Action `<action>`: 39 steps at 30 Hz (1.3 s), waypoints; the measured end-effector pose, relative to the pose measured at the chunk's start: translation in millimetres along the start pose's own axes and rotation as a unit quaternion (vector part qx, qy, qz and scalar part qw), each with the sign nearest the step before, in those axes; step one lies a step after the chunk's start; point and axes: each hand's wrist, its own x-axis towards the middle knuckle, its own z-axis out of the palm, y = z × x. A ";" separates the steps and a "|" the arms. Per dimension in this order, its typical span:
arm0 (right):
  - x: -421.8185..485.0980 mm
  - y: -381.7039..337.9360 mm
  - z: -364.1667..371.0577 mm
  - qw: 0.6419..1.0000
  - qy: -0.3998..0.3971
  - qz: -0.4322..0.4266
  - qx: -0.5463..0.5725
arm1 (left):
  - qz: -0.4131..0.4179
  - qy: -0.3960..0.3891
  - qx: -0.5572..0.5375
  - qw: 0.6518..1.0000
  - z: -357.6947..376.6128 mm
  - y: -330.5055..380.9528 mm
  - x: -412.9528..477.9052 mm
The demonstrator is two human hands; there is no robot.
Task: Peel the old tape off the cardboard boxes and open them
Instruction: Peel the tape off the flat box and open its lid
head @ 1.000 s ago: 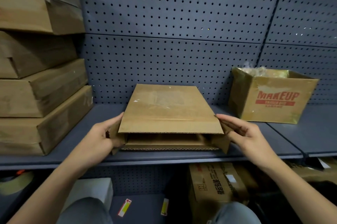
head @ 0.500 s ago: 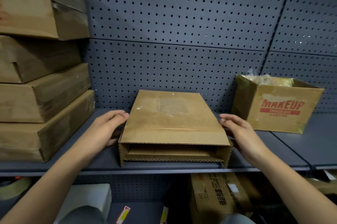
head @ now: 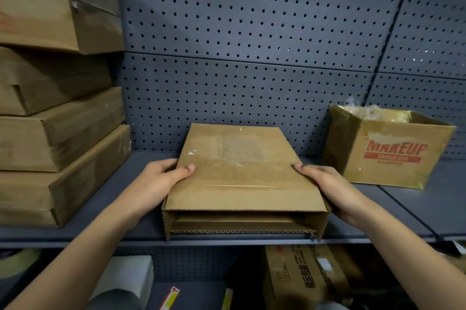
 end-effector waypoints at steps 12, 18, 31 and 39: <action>-16.0 -25.8 2.0 0.988 0.051 -0.140 0.047 | 0.130 0.089 -0.060 0.986 -14.1 7.7 -23.8; -10.7 -32.3 2.0 0.976 0.063 -0.207 0.037 | 0.178 0.124 -0.085 0.973 -7.9 16.2 -13.4; 3.9 -7.9 4.5 0.970 0.069 -0.228 0.045 | 0.209 0.114 -0.069 0.969 0.4 3.3 0.6; 2.0 9.6 -4.7 0.925 -0.023 -0.161 0.342 | 0.145 0.043 -0.182 0.972 -10.0 -10.3 -0.2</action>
